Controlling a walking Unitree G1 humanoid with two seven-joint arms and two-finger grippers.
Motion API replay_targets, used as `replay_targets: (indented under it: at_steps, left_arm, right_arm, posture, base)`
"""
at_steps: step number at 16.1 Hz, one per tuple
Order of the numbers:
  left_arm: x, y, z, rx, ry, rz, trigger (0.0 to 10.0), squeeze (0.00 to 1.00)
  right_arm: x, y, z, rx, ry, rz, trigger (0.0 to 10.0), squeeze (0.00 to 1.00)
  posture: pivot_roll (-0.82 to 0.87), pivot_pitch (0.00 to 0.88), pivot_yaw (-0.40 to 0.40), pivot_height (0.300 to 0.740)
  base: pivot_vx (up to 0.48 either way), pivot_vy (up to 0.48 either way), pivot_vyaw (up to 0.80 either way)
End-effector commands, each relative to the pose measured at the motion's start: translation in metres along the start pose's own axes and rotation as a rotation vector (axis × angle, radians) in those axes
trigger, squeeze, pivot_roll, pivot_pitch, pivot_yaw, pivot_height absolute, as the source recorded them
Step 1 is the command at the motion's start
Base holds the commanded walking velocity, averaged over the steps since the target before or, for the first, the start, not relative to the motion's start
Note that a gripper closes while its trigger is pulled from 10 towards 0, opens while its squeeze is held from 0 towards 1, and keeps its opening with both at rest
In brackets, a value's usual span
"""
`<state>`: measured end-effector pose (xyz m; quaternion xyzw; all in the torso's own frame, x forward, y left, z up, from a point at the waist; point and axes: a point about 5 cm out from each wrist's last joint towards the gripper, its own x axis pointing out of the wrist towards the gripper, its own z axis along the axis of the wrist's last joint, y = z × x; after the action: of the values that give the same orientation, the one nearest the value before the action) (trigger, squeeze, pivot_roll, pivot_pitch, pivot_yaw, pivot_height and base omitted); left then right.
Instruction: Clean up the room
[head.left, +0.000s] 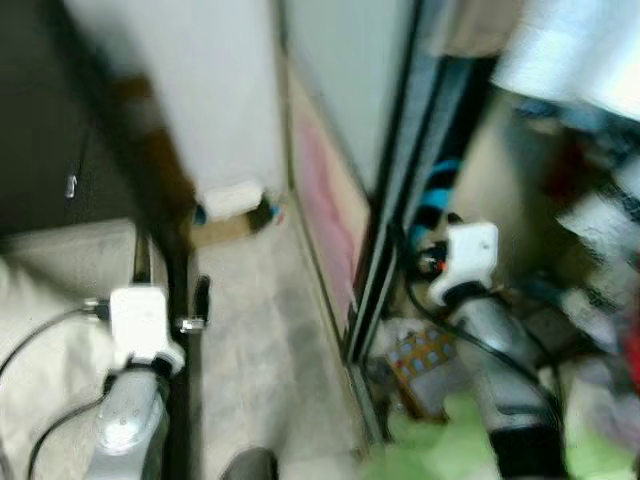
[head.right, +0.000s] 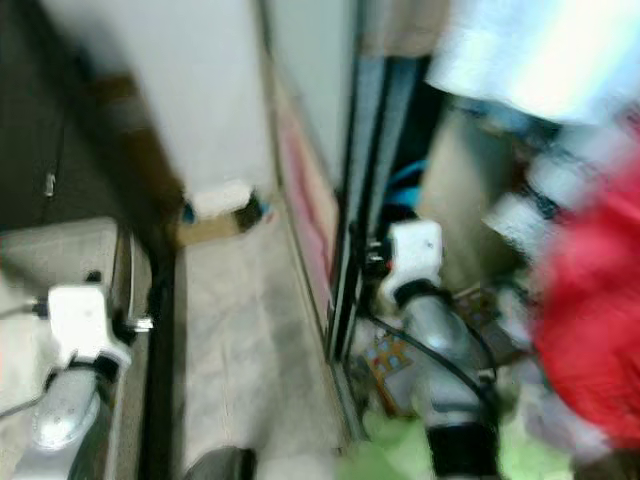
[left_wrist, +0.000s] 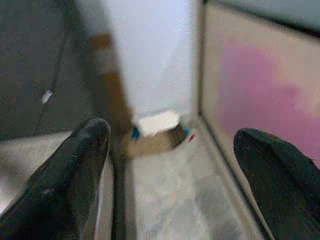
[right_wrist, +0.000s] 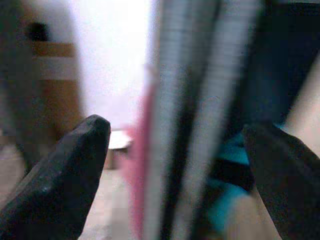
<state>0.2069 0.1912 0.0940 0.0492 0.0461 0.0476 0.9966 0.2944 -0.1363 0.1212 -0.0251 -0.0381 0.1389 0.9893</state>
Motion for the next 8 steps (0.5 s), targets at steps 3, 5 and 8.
replay_targets:
  at_steps: [3,5,8]
  left_arm:
    - [0.0001,-0.0038,0.0002,-0.038,-0.009,0.010,10.0,0.00]
    - [0.0020,-0.0066,0.0009,-0.044,-0.015,0.006,10.0,0.00]
    - [0.0037,-0.0084,0.0009,-0.061,-0.010,-0.002,10.0,0.00]
  right_arm:
    - [-0.0009,-0.0055,-0.0047,-0.011,0.018,0.002,10.0,0.00]
    - [0.0002,-0.0064,-0.0057,-0.014,0.019,0.005,10.0,0.00]
    - [-0.0003,-0.0077,-0.0048,-0.025,0.017,0.004,10.0,0.00]
  posture:
    - [0.10,0.000,-0.059,0.740]
    - [0.10,0.000,-0.068,0.740]
    - [0.09,0.000,-0.072,0.740]
  base:
    - [0.000,0.000,0.80]
    - [0.000,0.000,0.80]
    - [0.000,0.000,0.80]
